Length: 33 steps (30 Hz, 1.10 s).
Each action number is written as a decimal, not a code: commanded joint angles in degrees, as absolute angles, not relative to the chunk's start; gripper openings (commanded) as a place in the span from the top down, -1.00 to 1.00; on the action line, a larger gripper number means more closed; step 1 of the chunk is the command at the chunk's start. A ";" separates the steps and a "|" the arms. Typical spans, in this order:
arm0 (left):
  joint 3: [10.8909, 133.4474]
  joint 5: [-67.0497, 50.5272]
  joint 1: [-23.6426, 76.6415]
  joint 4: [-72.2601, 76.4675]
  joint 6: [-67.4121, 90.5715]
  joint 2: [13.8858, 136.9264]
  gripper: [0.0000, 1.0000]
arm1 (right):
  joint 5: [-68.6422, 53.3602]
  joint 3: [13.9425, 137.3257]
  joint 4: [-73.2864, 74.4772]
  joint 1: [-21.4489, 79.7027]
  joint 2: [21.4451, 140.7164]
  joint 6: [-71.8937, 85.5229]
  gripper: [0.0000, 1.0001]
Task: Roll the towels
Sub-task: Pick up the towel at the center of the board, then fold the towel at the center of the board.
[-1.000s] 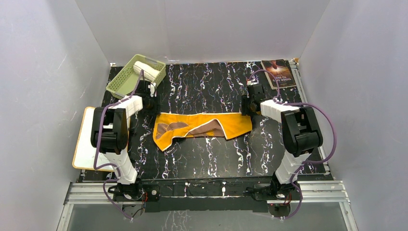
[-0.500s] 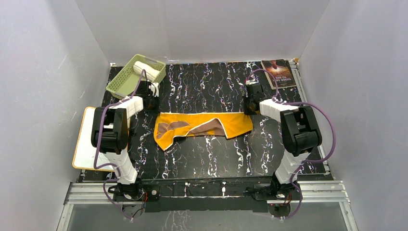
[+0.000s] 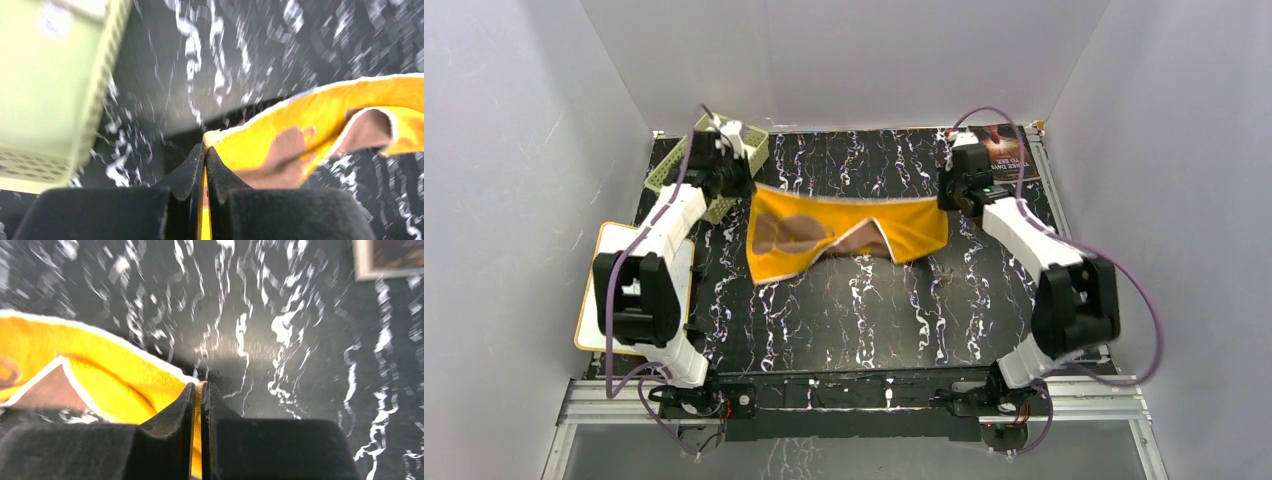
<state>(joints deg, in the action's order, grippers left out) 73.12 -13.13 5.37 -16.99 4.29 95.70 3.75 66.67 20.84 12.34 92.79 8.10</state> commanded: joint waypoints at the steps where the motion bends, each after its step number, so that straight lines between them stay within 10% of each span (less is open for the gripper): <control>1: 82.69 -13.89 4.36 -18.62 5.83 86.55 1.00 | 5.88 70.42 14.10 12.22 78.96 10.51 1.00; 18: 66.34 -9.25 4.23 -25.25 15.01 42.66 1.00 | -3.28 68.07 31.02 12.24 49.75 12.89 1.00; 33: 47.43 -11.05 4.22 -11.65 17.88 72.02 1.00 | -3.09 42.89 10.51 11.39 66.58 23.85 1.00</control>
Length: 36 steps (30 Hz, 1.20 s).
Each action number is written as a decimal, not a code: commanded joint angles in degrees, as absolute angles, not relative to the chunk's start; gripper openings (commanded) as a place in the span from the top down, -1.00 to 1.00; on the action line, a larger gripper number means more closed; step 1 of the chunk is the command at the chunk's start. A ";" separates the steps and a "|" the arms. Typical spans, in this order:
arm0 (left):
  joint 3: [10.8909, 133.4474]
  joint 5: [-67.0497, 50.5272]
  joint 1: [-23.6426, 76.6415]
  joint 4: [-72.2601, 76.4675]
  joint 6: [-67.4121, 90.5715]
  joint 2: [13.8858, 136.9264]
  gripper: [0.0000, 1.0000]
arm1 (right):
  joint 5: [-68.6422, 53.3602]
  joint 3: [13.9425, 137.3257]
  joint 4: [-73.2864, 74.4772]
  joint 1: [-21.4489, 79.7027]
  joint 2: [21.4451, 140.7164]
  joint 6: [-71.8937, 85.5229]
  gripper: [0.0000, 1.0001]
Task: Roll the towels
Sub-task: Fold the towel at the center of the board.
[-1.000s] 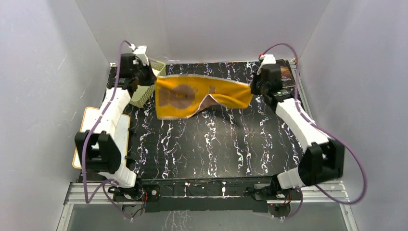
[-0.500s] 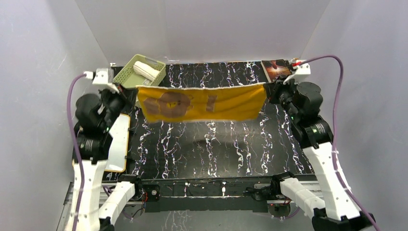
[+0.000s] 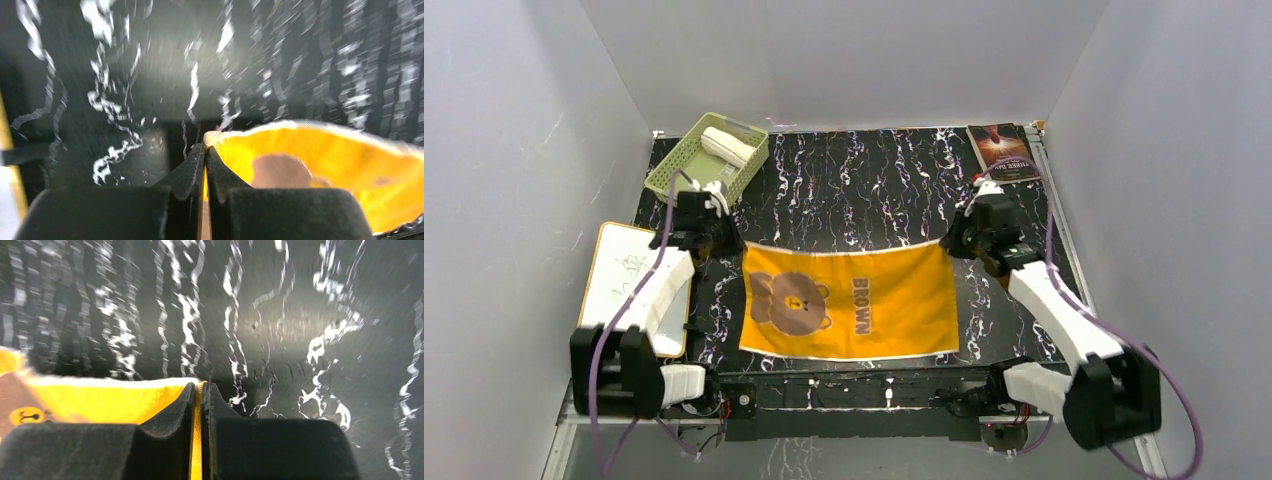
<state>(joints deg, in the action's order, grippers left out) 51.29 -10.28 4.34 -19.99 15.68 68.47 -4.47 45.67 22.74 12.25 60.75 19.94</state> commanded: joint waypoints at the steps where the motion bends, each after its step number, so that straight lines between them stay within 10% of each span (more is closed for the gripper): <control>1: 47.20 -10.58 4.22 -9.58 17.45 74.17 1.00 | -2.74 42.90 8.49 10.92 69.15 23.82 1.00; 18: 67.45 -13.27 0.38 -1.25 7.55 104.26 1.00 | -4.18 66.88 6.86 0.66 101.12 18.54 1.00; 36: 45.18 -20.57 1.21 0.77 11.88 80.26 1.00 | -7.56 45.18 6.00 0.61 78.09 22.69 1.00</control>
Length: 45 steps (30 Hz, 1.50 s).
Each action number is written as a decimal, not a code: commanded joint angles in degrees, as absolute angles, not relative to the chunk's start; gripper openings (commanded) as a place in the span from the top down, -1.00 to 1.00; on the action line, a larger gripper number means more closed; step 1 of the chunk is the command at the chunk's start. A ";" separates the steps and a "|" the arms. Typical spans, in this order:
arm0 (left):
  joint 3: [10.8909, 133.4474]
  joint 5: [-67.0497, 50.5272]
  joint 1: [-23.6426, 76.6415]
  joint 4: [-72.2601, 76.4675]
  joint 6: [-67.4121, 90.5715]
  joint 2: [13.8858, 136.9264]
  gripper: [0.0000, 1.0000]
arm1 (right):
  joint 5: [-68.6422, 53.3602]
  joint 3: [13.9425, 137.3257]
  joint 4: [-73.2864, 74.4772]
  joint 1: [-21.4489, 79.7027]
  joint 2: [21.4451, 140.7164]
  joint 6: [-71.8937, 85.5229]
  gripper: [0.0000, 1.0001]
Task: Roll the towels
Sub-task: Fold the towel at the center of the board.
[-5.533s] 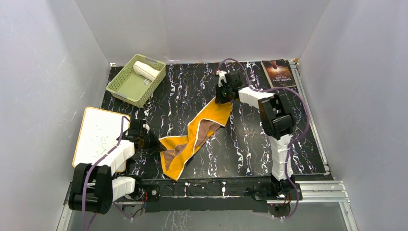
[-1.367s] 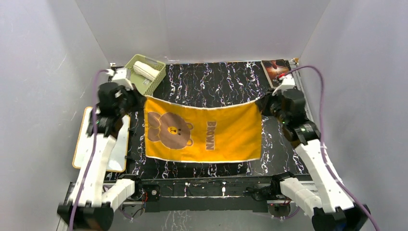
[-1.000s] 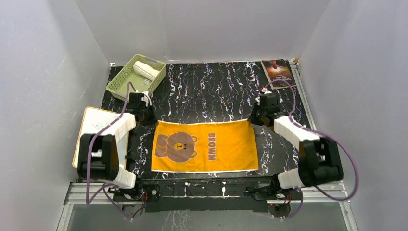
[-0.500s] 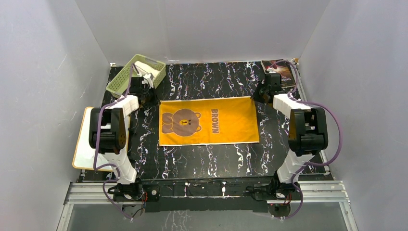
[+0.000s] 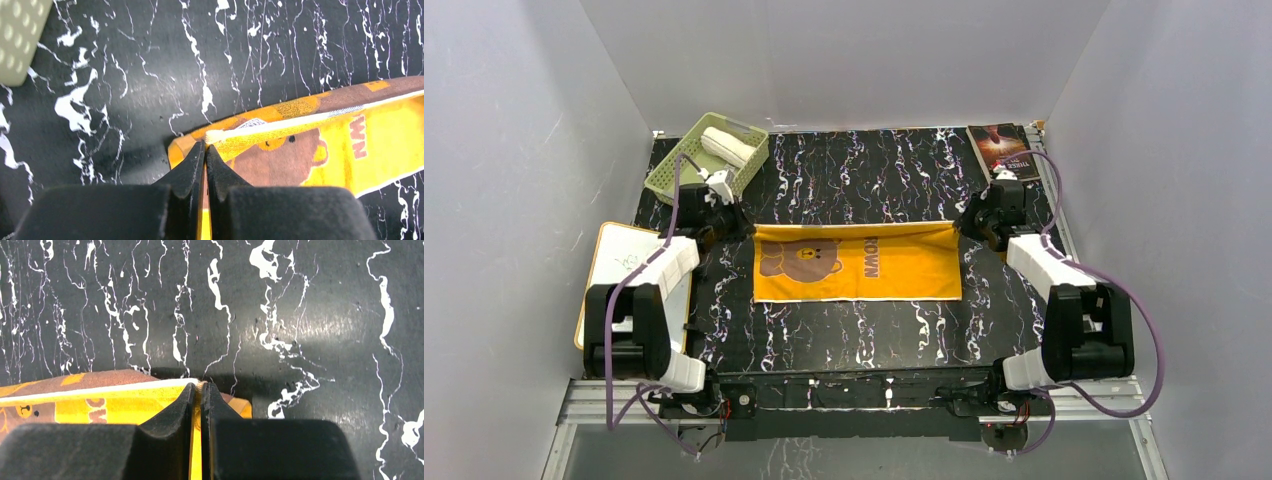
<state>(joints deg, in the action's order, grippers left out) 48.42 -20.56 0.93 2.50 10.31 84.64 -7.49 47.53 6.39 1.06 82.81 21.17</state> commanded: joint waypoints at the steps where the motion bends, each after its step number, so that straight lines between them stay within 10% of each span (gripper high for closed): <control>1: 44.47 -20.53 1.35 0.18 12.58 79.29 1.00 | -8.03 44.14 6.17 0.64 77.37 23.35 1.00; 18: 33.12 -22.01 1.92 -3.58 22.97 66.55 1.00 | -8.94 36.22 15.61 0.70 65.24 27.79 1.00; 22: 30.78 -22.60 2.57 -5.09 25.92 62.34 0.99 | -8.40 34.12 17.72 0.66 59.97 28.53 0.64; 26: 31.77 -20.86 2.72 -8.96 27.61 57.25 0.32 | -5.33 33.39 20.93 0.62 53.69 29.68 0.06; 33: 38.41 -19.91 2.98 -10.39 26.69 57.88 0.02 | -0.64 35.42 16.24 0.62 52.05 31.58 -0.05; 45: 46.64 -23.76 4.92 -16.95 26.08 79.91 0.25 | -2.98 49.44 22.38 7.28 73.02 24.72 0.03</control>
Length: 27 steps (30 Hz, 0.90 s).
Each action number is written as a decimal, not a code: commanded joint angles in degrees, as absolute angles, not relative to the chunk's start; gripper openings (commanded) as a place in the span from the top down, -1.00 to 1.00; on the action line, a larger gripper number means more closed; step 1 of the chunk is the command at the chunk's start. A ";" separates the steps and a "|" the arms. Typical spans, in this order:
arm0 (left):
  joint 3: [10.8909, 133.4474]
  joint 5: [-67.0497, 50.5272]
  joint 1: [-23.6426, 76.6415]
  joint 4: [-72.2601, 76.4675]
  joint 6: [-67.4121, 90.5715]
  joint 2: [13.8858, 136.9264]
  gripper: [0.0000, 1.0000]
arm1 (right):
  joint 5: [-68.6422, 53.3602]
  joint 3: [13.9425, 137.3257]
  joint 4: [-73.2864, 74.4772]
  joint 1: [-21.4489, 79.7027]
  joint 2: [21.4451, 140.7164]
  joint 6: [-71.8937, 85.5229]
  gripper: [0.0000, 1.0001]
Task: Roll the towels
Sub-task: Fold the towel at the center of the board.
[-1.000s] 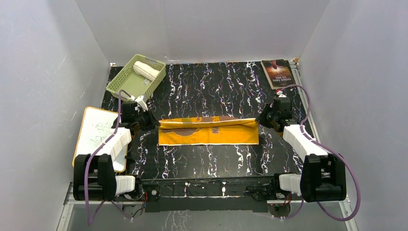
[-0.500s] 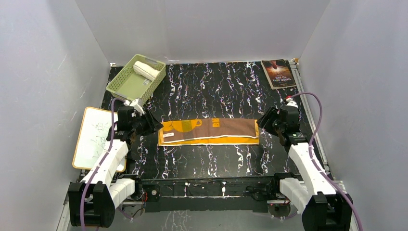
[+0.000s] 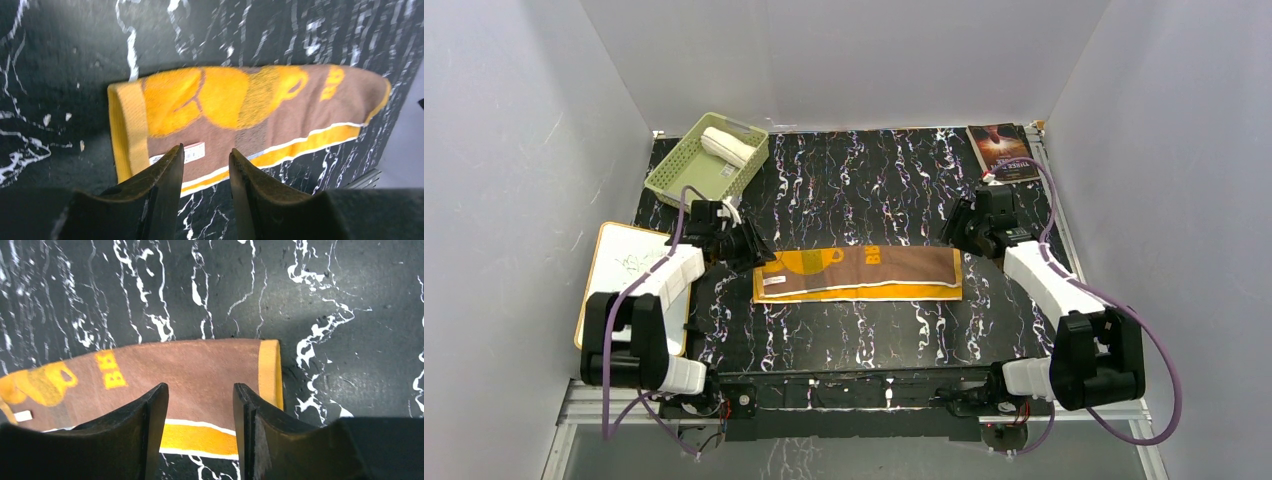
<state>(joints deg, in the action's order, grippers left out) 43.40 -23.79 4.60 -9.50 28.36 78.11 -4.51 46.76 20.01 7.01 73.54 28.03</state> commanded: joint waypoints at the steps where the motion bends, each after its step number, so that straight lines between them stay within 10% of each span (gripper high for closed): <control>1: 47.31 -22.30 4.84 -18.65 24.86 80.42 0.22 | -2.06 49.14 22.75 7.29 72.46 23.91 0.00; 27: 44.13 -22.91 4.83 -27.26 21.52 80.28 0.13 | 0.24 42.96 32.29 5.10 74.56 23.93 0.02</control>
<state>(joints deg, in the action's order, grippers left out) 45.04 -19.97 4.78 -25.78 20.27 81.89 0.40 42.72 31.77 5.19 77.01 22.65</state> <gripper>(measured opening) 0.440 0.498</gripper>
